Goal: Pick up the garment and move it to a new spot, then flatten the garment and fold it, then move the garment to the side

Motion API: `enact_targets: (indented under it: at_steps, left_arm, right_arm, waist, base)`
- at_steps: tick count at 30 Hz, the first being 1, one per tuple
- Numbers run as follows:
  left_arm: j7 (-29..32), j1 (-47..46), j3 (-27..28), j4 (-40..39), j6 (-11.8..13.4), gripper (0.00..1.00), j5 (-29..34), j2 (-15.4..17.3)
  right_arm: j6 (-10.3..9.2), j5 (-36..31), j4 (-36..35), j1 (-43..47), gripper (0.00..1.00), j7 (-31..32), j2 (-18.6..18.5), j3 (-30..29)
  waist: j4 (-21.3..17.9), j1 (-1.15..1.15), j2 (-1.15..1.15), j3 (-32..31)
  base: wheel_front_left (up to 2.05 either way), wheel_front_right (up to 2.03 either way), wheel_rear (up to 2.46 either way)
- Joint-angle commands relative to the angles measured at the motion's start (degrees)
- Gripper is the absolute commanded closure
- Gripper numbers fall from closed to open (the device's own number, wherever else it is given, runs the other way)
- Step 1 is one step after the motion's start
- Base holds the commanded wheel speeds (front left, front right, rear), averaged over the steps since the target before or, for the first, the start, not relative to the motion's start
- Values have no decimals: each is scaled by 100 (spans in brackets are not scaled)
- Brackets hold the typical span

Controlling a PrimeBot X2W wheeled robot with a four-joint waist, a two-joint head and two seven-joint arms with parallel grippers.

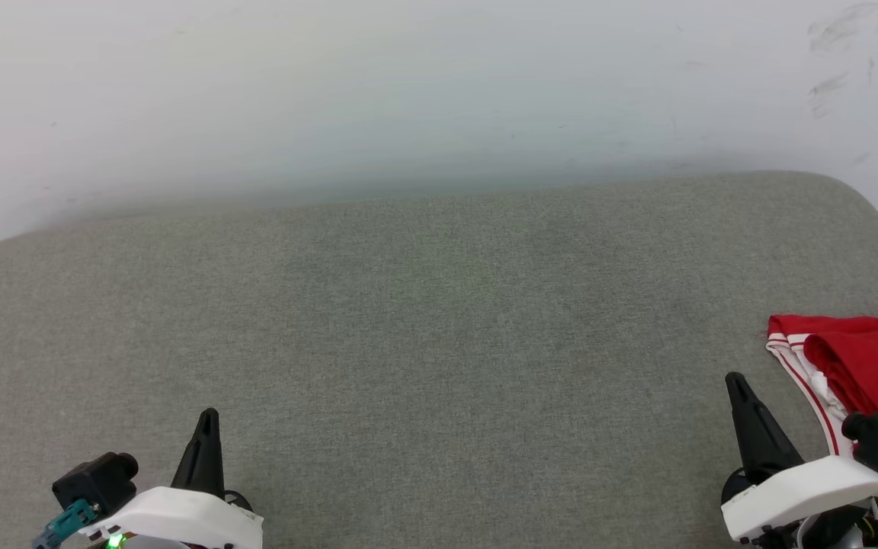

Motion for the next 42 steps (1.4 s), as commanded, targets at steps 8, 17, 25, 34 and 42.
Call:
enact_targets:
  at_steps: [8,17,25,34,42]
  left_arm:
    - [192,-238,202,-27,-144,100,-652,-82]
    - [381,-308,360,20,-279,100,-1269,-193]
    - [534,-363,490,62,-387,100,-1770,-280]
    - [693,-418,621,105,-503,100,-2286,-379]
    - [824,-464,728,140,-593,100,-2709,-452]
  right_arm:
    - [0,794,16,-229,100,79,12,-74]
    - [0,1541,105,-285,100,154,20,-131]
    - [0,2149,178,-336,100,220,27,-179]
    - [0,2776,256,-391,100,286,34,-230]
    - [0,3288,318,-430,100,342,40,-271]
  waist:
    - [32,0,0,5]
    - [69,0,0,12]
    - [103,0,0,17]
    - [140,0,0,24]
    - [173,0,0,29]
  base:
    - [0,0,0]
    - [0,0,0]
    - [0,0,0]
    - [0,0,0]
    - [0,0,0]
